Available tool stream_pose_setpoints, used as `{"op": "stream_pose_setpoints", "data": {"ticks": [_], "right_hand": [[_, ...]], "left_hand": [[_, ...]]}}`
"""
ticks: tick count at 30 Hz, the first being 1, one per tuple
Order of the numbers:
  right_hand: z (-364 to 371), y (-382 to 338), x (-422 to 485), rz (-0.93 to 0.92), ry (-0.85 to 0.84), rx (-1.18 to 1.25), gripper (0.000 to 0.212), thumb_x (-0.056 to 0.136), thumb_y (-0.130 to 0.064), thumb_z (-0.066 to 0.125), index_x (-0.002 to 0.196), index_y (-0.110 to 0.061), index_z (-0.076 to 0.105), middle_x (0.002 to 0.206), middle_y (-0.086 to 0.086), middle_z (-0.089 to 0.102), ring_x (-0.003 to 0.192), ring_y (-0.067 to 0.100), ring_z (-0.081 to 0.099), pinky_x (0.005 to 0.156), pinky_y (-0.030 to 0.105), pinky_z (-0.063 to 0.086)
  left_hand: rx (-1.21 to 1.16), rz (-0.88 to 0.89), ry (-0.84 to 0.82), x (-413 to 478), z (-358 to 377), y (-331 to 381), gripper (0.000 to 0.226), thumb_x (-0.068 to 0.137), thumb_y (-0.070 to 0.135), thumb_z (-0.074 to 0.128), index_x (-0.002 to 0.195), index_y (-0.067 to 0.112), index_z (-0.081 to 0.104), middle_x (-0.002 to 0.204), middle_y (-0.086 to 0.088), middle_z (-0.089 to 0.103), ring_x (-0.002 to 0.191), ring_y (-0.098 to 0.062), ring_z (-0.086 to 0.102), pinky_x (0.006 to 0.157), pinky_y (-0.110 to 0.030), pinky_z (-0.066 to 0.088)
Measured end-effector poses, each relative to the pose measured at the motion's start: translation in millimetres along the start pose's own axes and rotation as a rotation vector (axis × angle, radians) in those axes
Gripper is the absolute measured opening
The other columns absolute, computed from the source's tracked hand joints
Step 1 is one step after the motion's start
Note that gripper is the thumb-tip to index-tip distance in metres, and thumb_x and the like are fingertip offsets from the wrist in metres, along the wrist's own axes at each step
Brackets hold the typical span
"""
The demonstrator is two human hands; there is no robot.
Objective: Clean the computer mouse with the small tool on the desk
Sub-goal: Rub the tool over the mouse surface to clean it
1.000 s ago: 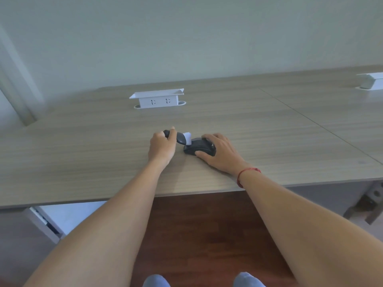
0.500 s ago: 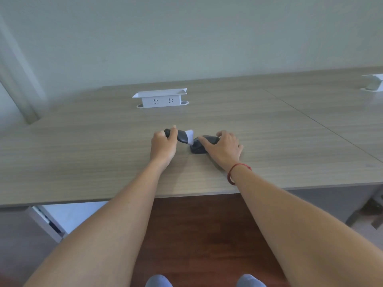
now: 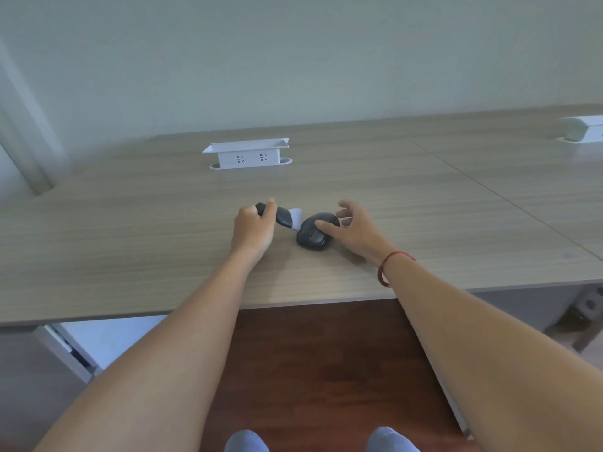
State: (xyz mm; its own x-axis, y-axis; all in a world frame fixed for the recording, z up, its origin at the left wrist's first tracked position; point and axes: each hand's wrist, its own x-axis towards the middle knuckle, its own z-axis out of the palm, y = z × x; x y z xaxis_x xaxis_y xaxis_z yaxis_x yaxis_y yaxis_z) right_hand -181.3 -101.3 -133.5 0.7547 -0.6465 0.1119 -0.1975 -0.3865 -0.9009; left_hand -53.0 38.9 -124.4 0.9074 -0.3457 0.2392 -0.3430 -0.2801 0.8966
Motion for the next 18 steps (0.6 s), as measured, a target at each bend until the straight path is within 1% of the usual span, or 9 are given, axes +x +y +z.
{"op": "stream_pose_setpoints", "data": {"ticks": [3, 5, 6, 7, 8, 11, 14, 16, 18], "right_hand": [[2.7, 0.1, -2.2, -0.015, 0.0, 0.047, 0.075, 0.081, -0.034, 0.073, 0.142, -0.014, 0.036, 0.13, 0.004, 0.055, 0.113, 0.017, 0.055, 0.098, 0.031, 0.046], [0.5, -1.1, -4.2, -0.011, -0.03, 0.076, 0.071, 0.083, -0.03, 0.071, 0.142, -0.013, 0.036, 0.133, 0.005, 0.056, 0.119, 0.018, 0.055, 0.105, 0.034, 0.044], [-0.3, -1.5, -5.4, -0.012, -0.041, 0.084, 0.069, 0.084, -0.028, 0.071, 0.142, -0.012, 0.037, 0.134, 0.005, 0.056, 0.121, 0.018, 0.054, 0.107, 0.034, 0.043], [-1.0, -1.9, -6.3, -0.015, -0.048, 0.089, 0.065, 0.085, -0.026, 0.069, 0.141, -0.012, 0.039, 0.135, 0.005, 0.056, 0.123, 0.018, 0.054, 0.107, 0.032, 0.042], [-1.7, -2.1, -7.2, -0.025, -0.055, 0.086, 0.06, 0.087, -0.024, 0.068, 0.14, -0.011, 0.042, 0.135, 0.006, 0.057, 0.123, 0.018, 0.054, 0.105, 0.028, 0.041], [-2.8, -5.2, -6.5, -0.061, -0.069, 0.025, 0.041, 0.094, -0.015, 0.057, 0.134, -0.009, 0.052, 0.137, 0.006, 0.057, 0.122, 0.015, 0.053, 0.098, 0.019, 0.037], [-0.5, -7.5, -4.5, -0.045, -0.077, -0.009, 0.037, 0.096, -0.009, 0.045, 0.132, -0.011, 0.056, 0.136, 0.005, 0.056, 0.121, 0.01, 0.048, 0.098, 0.019, 0.033], [4.7, -6.1, -4.1, -0.046, -0.027, -0.034, 0.036, 0.095, -0.022, 0.051, 0.129, -0.014, 0.057, 0.133, 0.004, 0.057, 0.125, 0.017, 0.05, 0.102, 0.025, 0.037], [10.6, -3.3, -7.5, -0.078, 0.04, -0.125, 0.055, 0.083, -0.05, 0.063, 0.128, -0.019, 0.056, 0.128, 0.001, 0.058, 0.12, 0.019, 0.052, 0.102, 0.034, 0.044]], "left_hand": [[-0.096, -0.004, -0.089, -4.3, 3.9, 10.1, 0.046, 0.089, 0.045, 0.049, 0.055, 0.019, 0.032, 0.055, 0.0, 0.035, 0.052, -0.022, 0.034, 0.06, -0.036, 0.03], [0.02, -0.007, -0.051, -4.8, 5.5, 11.0, 0.047, 0.089, 0.046, 0.048, 0.06, 0.01, 0.048, 0.061, -0.013, 0.051, 0.061, -0.036, 0.048, 0.063, -0.039, 0.041], [0.081, -0.027, 0.002, -3.8, 5.2, 9.7, 0.049, 0.09, 0.046, 0.047, 0.071, 0.002, 0.056, 0.073, -0.02, 0.06, 0.072, -0.041, 0.055, 0.068, -0.041, 0.047], [0.104, -0.044, 0.04, -2.5, 4.7, 7.7, 0.05, 0.091, 0.046, 0.046, 0.079, -0.001, 0.059, 0.081, -0.021, 0.063, 0.079, -0.041, 0.059, 0.072, -0.041, 0.049], [0.082, -0.044, 0.041, -1.2, 4.1, 5.5, 0.05, 0.091, 0.046, 0.046, 0.08, 0.0, 0.059, 0.077, -0.017, 0.061, 0.075, -0.038, 0.057, 0.069, -0.039, 0.047], [-0.021, -0.015, -0.068, -2.3, 4.2, 4.5, 0.046, 0.09, 0.048, 0.049, 0.058, 0.017, 0.041, 0.058, -0.003, 0.04, 0.058, -0.025, 0.041, 0.057, -0.032, 0.033], [0.141, -0.005, -0.04, -2.6, 6.1, -1.2, 0.044, 0.089, 0.05, 0.048, 0.068, 0.011, 0.051, 0.076, -0.019, 0.06, 0.074, -0.035, 0.057, 0.065, -0.037, 0.042], [0.185, -0.008, -0.024, -3.3, 6.3, -6.7, 0.044, 0.09, 0.051, 0.047, 0.073, 0.01, 0.052, 0.085, -0.016, 0.065, 0.076, -0.035, 0.056, 0.066, -0.035, 0.04], [0.166, -0.003, -0.021, -3.6, 5.4, -9.1, 0.044, 0.09, 0.051, 0.048, 0.067, 0.014, 0.049, 0.072, -0.005, 0.057, 0.071, -0.029, 0.052, 0.065, -0.033, 0.038]]}}
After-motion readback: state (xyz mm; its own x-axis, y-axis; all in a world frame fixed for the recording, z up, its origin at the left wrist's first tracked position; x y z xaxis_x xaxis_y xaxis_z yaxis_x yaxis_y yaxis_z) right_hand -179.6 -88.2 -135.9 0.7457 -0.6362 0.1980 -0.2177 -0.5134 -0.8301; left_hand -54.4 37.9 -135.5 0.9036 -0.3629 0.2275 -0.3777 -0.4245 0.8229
